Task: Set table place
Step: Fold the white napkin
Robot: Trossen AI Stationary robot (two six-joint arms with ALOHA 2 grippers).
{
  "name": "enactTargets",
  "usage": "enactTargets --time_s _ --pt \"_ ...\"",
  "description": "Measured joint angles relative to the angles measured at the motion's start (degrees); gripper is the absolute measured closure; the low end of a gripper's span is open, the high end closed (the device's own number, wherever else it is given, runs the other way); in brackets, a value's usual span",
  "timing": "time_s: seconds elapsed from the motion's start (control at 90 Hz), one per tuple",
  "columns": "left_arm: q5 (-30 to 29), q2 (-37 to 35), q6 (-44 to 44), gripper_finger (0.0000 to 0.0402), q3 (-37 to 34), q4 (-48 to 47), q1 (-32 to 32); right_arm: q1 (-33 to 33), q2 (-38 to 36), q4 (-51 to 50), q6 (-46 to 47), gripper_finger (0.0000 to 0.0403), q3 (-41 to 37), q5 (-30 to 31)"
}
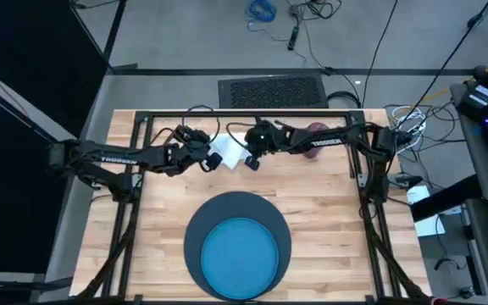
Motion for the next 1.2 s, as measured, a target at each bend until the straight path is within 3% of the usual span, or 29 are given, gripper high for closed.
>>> enactTargets --time_s 0.678,0.933,1.2 --pt "0.03 0.00 -4.36 0.0402 -0.09 -0.13 -3.40 1.82 -1.40 -6.81 2.66 0.0403 0.00 3.40" --pt "0.02 0.00 -4.48 0.0402 -0.09 0.11 -3.47 2.63 -1.40 -7.56 -3.58 0.0402 -0.01 3.47" --pt "0.02 0.00 -4.66 0.0402 -0.09 0.20 -3.47 4.38 -1.40 -14.12 -7.99 0.0355 4.25 3.54"
